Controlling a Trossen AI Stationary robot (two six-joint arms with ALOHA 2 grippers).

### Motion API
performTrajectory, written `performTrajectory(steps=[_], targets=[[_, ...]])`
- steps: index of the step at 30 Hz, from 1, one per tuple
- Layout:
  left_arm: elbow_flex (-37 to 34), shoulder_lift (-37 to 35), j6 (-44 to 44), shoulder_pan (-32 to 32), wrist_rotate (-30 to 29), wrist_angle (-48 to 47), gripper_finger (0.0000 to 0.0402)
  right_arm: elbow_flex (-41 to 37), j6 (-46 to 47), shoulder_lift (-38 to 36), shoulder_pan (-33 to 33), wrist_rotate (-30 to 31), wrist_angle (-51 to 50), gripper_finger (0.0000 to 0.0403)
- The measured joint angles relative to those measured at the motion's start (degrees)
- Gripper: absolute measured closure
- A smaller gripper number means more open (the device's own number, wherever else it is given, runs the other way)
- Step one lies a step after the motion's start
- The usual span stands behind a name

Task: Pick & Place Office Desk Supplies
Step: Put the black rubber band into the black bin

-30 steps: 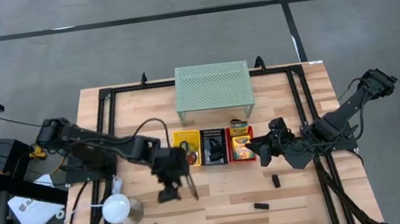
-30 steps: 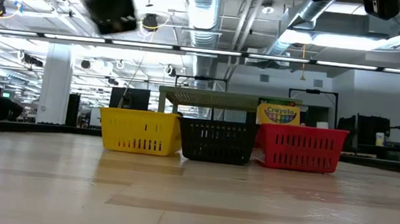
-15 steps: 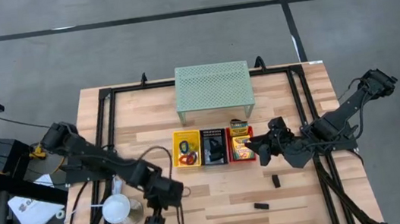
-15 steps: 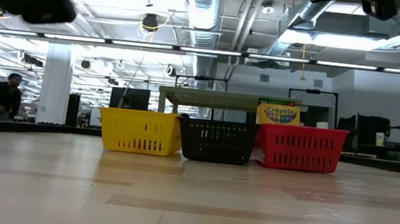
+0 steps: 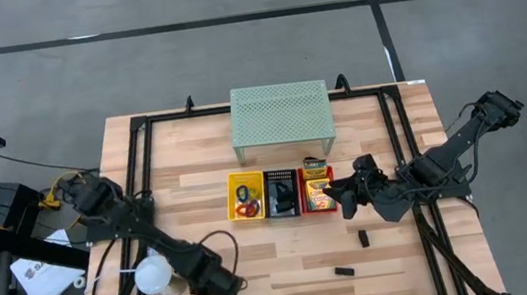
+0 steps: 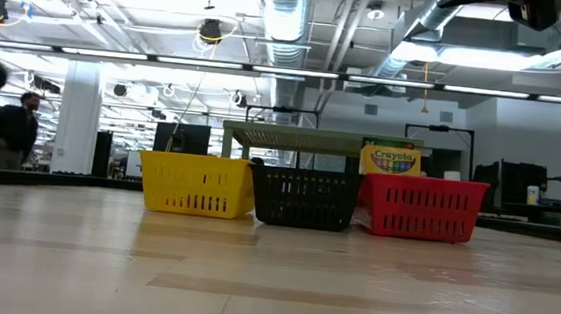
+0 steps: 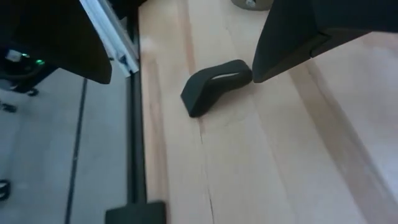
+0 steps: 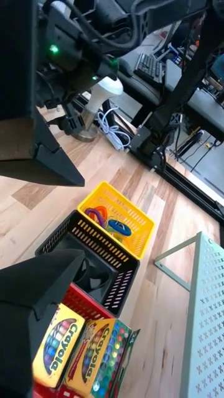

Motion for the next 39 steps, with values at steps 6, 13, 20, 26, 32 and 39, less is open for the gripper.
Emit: performTrajectory(steps=[6,13,20,26,32,39], targets=[[0.00,1.55,-2.42,-1.09,-4.44,-0.55,0.0025,0.00,0.00,-0.02,-0.01,-0.61,-0.27,0.0230],[0.00,1.55,-4.72,-1.00,-6.82,-0.36,0.0050,0.00,0.00,0.00,0.00,-0.82,-0.55,0.0230],[0.00,1.52,-5.38,-3.74,-7.99,0.36,0.0062,0.00,0.02,0.00,0.72,-1.03,-0.53,0.0230],[-0.50,1.50,-9.00,-4.46,-9.87,2.16,0.0065,0.00,0.04,-0.02,1.56,0.28,-0.51,0.0230],[-2.99,1.50,-12.08,-4.53,-10.77,3.79,0.0081,0.00,0.04,-0.01,1.56,0.42,-0.53,0.0230],[-3.85,1.48,-12.18,-5.47,-10.93,4.15,0.0101,0.00,0.05,0.00,1.56,0.42,-0.53,0.0230]])
